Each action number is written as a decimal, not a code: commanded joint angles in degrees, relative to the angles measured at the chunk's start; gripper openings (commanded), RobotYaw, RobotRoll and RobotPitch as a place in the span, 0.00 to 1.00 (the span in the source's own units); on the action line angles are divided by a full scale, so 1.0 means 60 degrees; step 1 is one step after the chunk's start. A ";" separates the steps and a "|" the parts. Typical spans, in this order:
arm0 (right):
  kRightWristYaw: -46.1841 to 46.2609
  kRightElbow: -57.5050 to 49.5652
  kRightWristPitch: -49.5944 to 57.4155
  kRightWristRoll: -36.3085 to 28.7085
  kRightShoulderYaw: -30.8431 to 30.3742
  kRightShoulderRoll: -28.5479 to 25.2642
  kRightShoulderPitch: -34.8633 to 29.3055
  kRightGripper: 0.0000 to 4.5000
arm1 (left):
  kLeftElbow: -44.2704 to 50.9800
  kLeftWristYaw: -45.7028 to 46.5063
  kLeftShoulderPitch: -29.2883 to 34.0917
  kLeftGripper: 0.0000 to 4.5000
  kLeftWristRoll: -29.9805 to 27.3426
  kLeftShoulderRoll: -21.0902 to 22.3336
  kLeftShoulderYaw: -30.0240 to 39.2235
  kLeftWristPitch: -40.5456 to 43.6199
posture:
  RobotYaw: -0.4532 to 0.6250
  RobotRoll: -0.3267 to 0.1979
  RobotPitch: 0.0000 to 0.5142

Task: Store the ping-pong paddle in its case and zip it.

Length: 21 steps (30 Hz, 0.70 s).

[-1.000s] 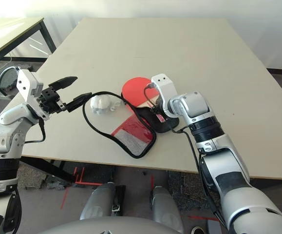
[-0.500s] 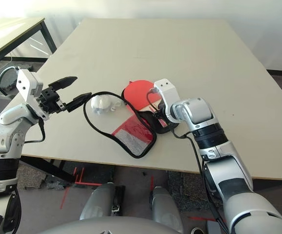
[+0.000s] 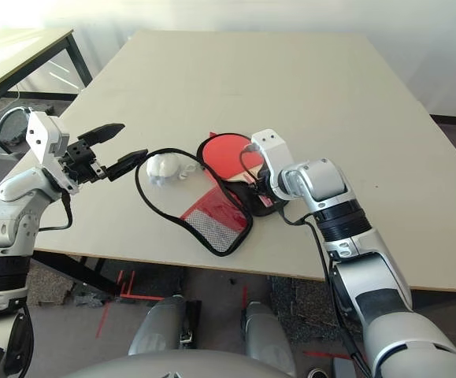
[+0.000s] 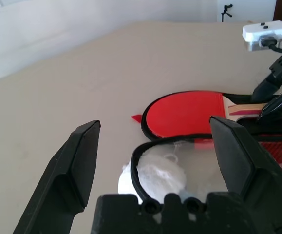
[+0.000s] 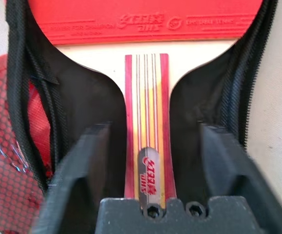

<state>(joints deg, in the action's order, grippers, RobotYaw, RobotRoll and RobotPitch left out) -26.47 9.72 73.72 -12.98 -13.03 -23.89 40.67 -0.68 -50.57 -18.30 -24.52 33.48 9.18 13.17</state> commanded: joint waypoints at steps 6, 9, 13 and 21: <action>-0.1142 -0.1557 -0.1368 -0.0652 0.0834 -0.0758 -0.0487 1.00 | -0.0304 -0.0593 0.1001 1.00 0.0214 0.1374 0.0221 0.0644 | 0.63 0.62 0.05; -0.1772 -0.1544 -0.2847 -0.0723 0.1173 -0.1084 -0.0812 1.00 | -0.0598 -0.0238 0.1232 1.00 0.0816 0.1720 -0.0130 0.1048 | 0.63 0.62 0.05; -0.2410 -0.1000 -0.4895 -0.0325 0.1282 -0.1823 -0.1070 1.00 | -0.0810 -0.0211 0.1357 1.00 0.1409 0.1896 -0.0611 0.1175 | 0.63 0.62 0.04; -0.2192 0.0524 -0.6763 -0.0097 0.2436 -0.2198 -0.1195 1.00 | -0.0914 -0.0082 0.0676 1.00 0.1686 0.0985 -0.1585 0.1550 | 0.59 0.62 0.05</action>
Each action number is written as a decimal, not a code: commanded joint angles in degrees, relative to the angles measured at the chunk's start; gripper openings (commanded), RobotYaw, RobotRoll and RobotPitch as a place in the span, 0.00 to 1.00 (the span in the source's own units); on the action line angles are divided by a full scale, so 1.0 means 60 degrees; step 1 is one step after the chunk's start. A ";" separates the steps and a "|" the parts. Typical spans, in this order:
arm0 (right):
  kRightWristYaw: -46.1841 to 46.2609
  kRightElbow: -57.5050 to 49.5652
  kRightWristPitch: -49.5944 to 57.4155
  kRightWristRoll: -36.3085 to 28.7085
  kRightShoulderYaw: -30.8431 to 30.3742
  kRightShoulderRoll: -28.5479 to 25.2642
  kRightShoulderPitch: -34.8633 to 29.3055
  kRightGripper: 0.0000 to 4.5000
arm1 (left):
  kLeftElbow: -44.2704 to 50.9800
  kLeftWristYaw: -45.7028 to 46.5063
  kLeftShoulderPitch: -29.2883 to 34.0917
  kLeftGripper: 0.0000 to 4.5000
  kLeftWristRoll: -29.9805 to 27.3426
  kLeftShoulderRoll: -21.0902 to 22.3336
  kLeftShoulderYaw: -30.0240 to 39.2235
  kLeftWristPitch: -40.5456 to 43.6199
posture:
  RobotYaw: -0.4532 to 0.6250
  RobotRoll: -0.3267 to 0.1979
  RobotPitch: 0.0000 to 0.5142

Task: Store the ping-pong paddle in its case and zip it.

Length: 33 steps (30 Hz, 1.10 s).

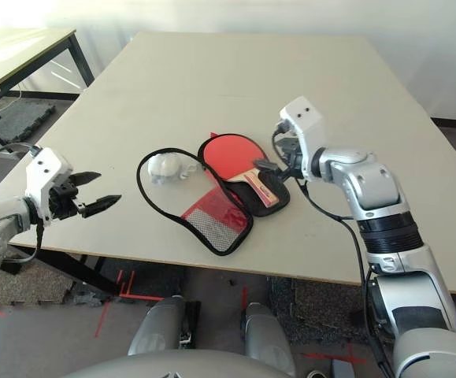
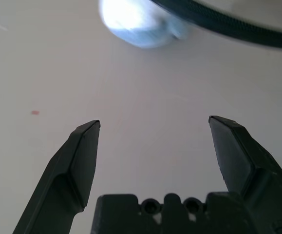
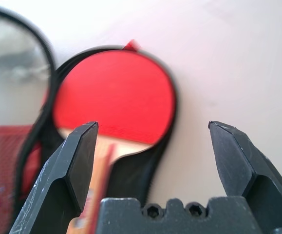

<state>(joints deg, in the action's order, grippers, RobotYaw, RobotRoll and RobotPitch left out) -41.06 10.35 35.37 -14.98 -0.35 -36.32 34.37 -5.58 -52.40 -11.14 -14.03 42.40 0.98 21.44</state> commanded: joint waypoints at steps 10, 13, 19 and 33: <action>-0.0067 0.0728 -0.0713 -0.0404 0.1387 -0.0022 -0.1362 1.00 | 0.0660 -0.0472 -0.2560 1.00 -0.2028 -0.2994 -0.0660 0.1381 | 0.52 0.62 0.07; 0.0057 0.0107 -0.0236 -0.0788 0.1701 0.0120 -0.1953 1.00 | -0.0038 -0.0513 -0.3522 1.00 -0.1750 -0.3682 -0.1131 0.1108 | 0.48 0.62 0.08; 0.0147 -0.1161 0.1097 -0.1965 0.2405 0.0388 -0.2872 1.00 | -0.2992 -0.0333 -0.5245 1.00 -0.0705 -0.5099 -0.1563 -0.1096 | 0.41 0.62 0.08; 0.0396 -0.1184 0.2000 -0.2790 0.2486 0.0917 -0.2996 1.00 | -0.3875 -0.0345 -0.5123 1.00 -0.0165 -0.4642 -0.1139 -0.2169 | 0.47 0.62 0.06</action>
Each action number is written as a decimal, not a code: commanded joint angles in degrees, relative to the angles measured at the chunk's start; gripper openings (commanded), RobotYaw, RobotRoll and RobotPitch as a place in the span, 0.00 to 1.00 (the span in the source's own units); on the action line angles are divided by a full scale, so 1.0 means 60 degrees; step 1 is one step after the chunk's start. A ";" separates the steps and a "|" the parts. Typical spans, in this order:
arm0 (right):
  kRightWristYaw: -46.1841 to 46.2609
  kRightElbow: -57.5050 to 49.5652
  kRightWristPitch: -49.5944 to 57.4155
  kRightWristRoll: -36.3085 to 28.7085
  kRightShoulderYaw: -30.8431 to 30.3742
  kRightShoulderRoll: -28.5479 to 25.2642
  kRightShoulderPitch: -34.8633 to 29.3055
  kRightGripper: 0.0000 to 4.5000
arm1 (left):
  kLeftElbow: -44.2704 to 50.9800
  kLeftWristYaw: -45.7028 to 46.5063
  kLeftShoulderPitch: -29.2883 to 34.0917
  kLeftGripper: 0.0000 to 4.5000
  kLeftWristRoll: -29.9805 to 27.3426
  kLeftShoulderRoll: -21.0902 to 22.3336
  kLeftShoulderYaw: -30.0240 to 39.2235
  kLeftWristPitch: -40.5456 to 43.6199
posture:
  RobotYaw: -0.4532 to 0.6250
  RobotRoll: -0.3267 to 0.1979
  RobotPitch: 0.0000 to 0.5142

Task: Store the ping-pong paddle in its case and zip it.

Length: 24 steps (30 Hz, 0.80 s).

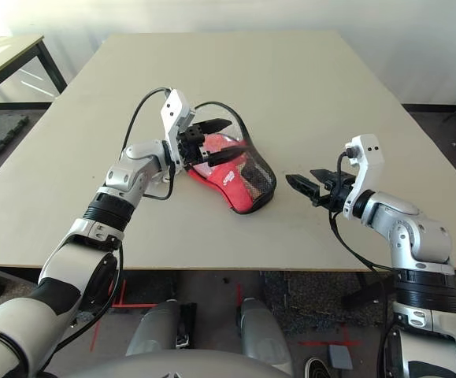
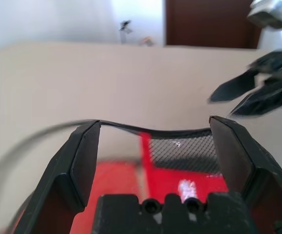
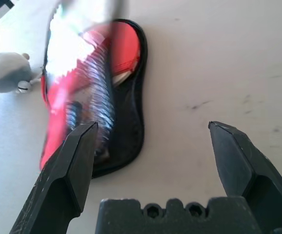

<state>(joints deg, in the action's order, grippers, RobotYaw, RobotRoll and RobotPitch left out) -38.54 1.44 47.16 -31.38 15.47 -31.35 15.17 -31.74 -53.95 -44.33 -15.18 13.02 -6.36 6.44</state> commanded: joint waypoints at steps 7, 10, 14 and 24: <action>-0.0178 0.1333 -0.0375 0.0287 -0.0781 0.0401 0.0678 1.00 | 0.2617 -0.0356 0.1978 1.00 -0.0220 0.1522 0.0314 0.1541 | 0.54 0.62 0.05; -0.0218 0.1752 -0.0378 0.0400 -0.1049 0.0564 0.0895 1.00 | 0.3202 -0.0183 0.2526 1.00 -0.0309 0.1996 0.0653 0.1889 | 0.57 0.62 0.06; -0.0194 0.2188 -0.0393 0.0557 -0.1352 0.0758 0.1080 1.00 | 0.4114 -0.0047 0.3366 1.00 -0.0510 0.2475 0.1043 0.2343 | 0.59 0.62 0.07; -0.0071 0.1785 0.0118 0.0499 -0.1435 0.1028 0.0658 0.96 | 0.4870 0.0273 0.3818 1.00 -0.0656 0.2613 0.1163 0.2886 | 0.60 0.62 0.07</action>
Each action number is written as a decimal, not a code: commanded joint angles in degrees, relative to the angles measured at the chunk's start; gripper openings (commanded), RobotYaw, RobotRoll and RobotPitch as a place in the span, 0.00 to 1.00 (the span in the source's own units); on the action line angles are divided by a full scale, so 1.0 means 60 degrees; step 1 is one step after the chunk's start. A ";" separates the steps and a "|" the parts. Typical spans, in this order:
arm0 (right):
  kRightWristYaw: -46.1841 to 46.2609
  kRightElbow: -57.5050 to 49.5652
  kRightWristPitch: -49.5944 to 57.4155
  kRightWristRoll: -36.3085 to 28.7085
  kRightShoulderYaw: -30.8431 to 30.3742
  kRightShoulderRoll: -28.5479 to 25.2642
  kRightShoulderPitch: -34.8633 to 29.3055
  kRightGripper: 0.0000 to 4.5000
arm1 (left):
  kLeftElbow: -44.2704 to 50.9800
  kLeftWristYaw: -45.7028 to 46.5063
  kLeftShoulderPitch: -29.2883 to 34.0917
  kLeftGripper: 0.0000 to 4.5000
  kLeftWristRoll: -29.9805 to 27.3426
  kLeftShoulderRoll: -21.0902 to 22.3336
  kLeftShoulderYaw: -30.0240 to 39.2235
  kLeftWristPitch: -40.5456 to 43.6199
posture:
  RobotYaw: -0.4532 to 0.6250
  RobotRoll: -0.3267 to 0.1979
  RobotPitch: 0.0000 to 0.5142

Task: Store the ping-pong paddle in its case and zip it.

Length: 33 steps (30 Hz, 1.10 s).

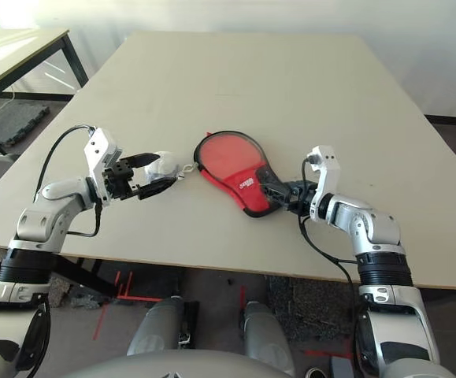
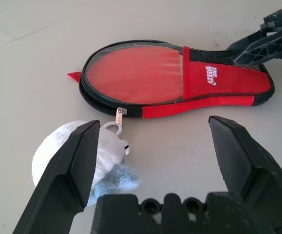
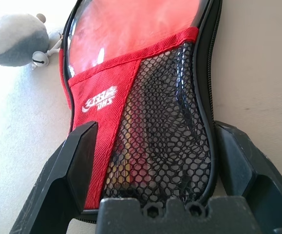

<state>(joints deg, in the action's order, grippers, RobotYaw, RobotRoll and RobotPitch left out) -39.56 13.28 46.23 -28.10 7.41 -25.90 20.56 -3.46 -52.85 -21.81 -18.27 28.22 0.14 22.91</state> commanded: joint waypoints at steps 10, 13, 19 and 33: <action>0.0365 -0.0546 0.1008 -0.0223 0.0098 0.0189 -0.0540 0.22 | -0.0187 0.0000 -0.0171 1.00 -0.0072 -0.0022 -0.0040 -0.0058 | 0.58 0.62 0.07; 0.0404 -0.0615 0.1123 -0.0272 0.0183 0.0162 -0.0619 0.00 | -0.0368 -0.0056 -0.0198 1.00 -0.0040 -0.0027 -0.0058 -0.0195 | 0.57 0.62 0.08; 0.0340 -0.0755 0.1312 -0.0380 0.0404 -0.0119 -0.1066 0.00 | -0.0498 -0.0033 -0.0255 1.00 -0.0042 -0.0103 -0.0081 -0.0375 | 0.58 0.62 0.07; -0.0166 -0.2238 0.2462 -0.1709 0.1165 -0.1221 -0.2631 0.00 | -0.0567 -0.0051 -0.0430 1.00 -0.0008 -0.0096 -0.0143 -0.0331 | 0.56 0.62 0.07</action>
<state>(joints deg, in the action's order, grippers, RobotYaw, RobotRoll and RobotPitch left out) -39.72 0.80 58.60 -37.41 14.10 -31.96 6.78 -5.87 -52.91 -23.88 -18.26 27.65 -0.27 20.97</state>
